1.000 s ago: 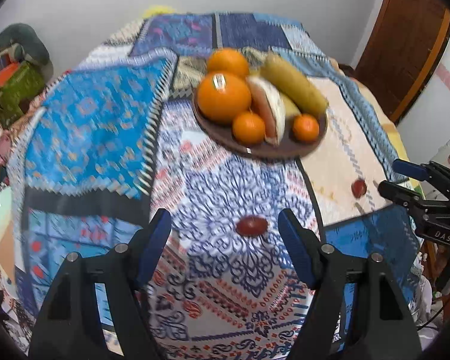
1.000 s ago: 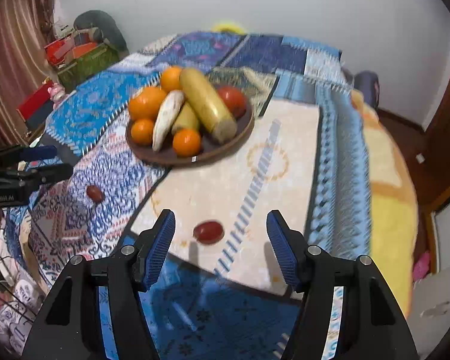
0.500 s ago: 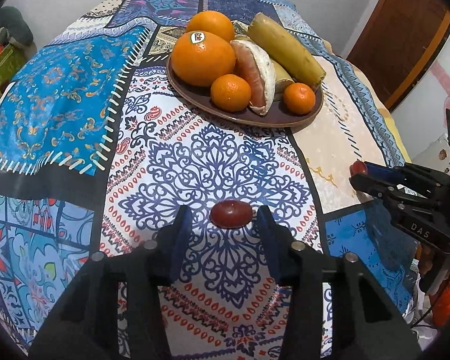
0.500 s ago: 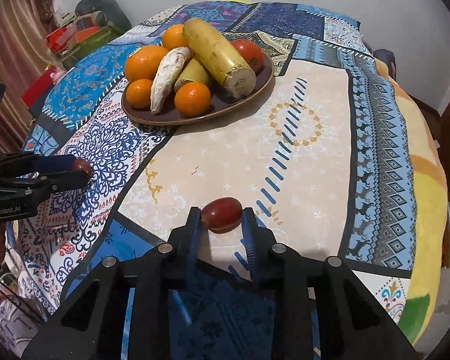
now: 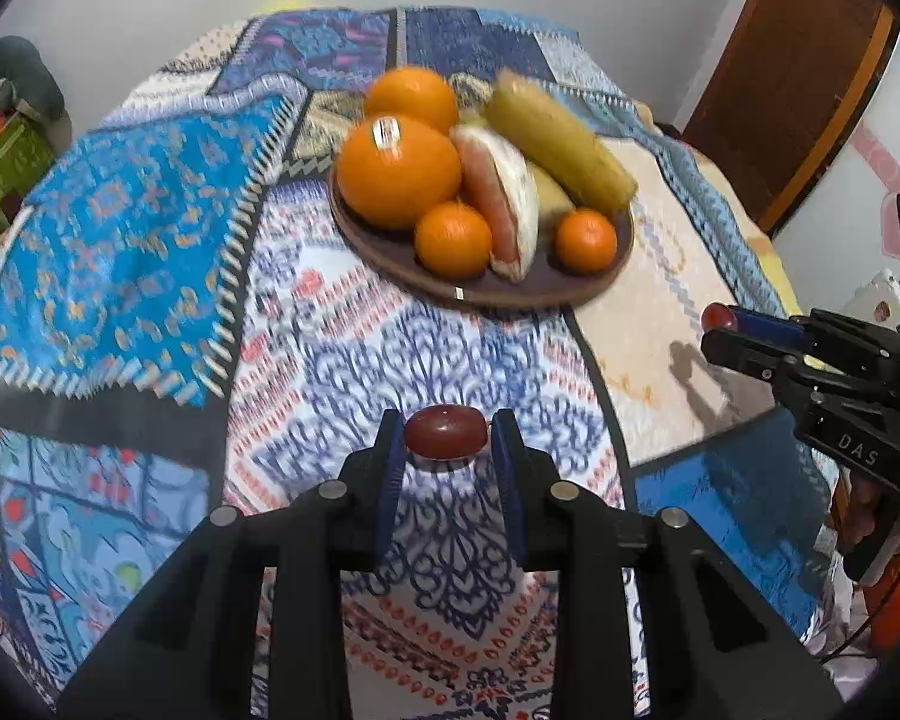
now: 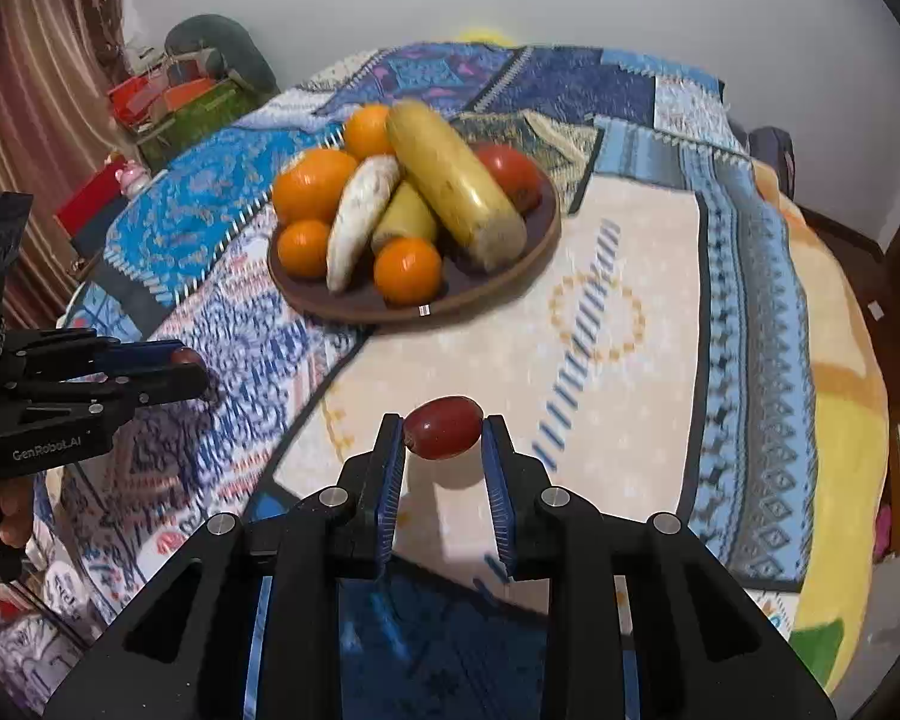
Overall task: Organize fruits
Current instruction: 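Lower both red dates onto the plate and open both tools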
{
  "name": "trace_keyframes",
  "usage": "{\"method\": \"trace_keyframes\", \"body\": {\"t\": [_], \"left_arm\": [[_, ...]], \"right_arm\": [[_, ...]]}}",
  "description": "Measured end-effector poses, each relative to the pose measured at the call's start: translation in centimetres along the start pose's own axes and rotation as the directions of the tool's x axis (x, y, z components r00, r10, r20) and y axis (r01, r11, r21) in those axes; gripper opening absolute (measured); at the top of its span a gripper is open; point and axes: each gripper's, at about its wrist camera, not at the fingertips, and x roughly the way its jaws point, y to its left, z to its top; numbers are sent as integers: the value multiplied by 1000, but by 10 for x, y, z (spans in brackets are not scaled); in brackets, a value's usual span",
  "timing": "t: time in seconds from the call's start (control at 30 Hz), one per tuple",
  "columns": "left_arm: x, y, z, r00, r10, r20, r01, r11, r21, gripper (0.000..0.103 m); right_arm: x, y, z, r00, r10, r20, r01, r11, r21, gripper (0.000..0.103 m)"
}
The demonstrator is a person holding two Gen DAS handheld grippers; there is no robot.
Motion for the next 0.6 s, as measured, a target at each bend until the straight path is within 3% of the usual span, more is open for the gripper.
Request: {"method": "trace_keyframes", "body": {"t": [0.27, 0.6], "left_arm": [[-2, -3, 30, 998, -19, 55, 19, 1000, 2, 29], [29, -22, 48, 998, -46, 44, 45, 999, 20, 29]], "right_arm": [[4, 1, 26, 999, -10, 53, 11, 1000, -19, 24], [30, -7, 43, 999, -16, 45, 17, 1000, -19, 24]]}}
